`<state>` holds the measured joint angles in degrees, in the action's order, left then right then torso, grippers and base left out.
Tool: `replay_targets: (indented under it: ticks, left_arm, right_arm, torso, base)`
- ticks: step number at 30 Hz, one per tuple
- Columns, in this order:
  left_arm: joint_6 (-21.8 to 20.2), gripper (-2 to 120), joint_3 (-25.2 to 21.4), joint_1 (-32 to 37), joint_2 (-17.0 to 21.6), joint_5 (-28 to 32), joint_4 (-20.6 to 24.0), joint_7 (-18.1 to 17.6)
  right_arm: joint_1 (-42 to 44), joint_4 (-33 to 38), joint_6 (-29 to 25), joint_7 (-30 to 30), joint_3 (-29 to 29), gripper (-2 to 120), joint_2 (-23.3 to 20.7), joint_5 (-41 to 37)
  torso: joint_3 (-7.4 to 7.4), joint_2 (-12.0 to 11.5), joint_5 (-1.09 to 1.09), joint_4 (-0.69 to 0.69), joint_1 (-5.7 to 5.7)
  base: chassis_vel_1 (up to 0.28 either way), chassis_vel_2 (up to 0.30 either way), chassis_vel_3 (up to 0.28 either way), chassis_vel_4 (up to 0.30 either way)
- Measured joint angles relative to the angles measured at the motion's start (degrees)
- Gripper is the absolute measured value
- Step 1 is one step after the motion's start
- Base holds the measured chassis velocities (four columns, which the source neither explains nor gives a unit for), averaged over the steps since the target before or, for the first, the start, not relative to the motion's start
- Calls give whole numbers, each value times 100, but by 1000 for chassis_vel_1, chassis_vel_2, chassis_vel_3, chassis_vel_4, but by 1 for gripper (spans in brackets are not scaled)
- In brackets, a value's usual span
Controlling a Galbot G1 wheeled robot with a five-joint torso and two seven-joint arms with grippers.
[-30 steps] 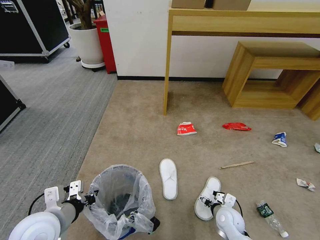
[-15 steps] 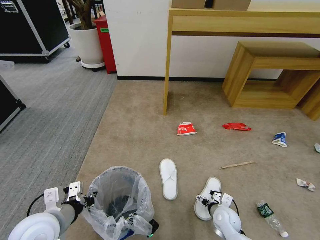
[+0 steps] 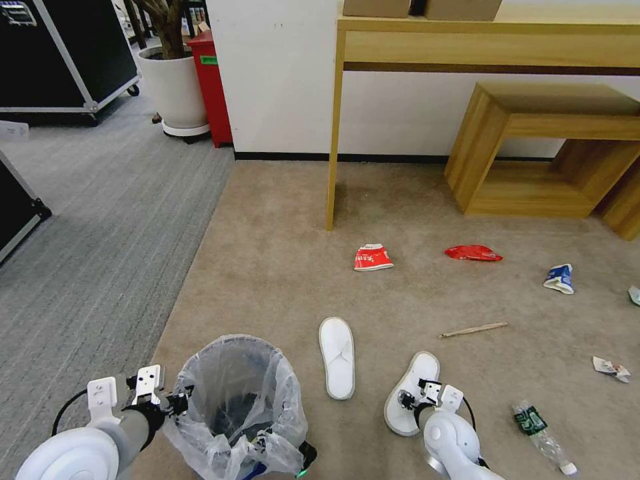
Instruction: Pick up the trash bin and place the garbage on the floor into it.
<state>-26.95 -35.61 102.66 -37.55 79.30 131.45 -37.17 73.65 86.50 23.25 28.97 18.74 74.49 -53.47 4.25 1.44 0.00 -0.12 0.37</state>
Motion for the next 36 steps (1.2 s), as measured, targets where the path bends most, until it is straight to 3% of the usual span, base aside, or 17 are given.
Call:
replay_targets:
  ticks: [8, 19, 29, 33, 36]
  left_arm:
    - [-2, 0, -4, 29, 19, -37, 18, 7]
    - [-5, 0, -60, 101, 10, -68, 73, 37]
    - [7, 0, 190, -132, -188, -102, 77, 70]
    - [38, 0, -119, 1, -89, 34, 200, 69]
    - [48, 0, -624, 168, 30, 326, 377, 39]
  right_arm:
    - [41, 108, -35, 39, 28, 3, -36, 8]
    - [104, 235, -92, 58, 87, 0, -59, 47]
    - [313, 629, -94, -10, 290, 0, -152, 83]
    - [435, 805, -174, -145, 373, 0, -155, 217]
    - [534, 1002, -452, -470, 414, 0, -151, 616]
  torso:
    - [0, 0, 0, 0, 0]
    - [-1, 0, 0, 0, 0]
    - [0, 0, -1, 0, 0]
    - [0, 0, 0, 0, 0]
    - [0, 0, 0, 0, 0]
  base:
    - [0, 0, 0, 0]
    - [0, 0, 0, 0]
    - [0, 0, 0, 0]
    - [0, 0, 0, 0]
    - [0, 0, 0, 0]
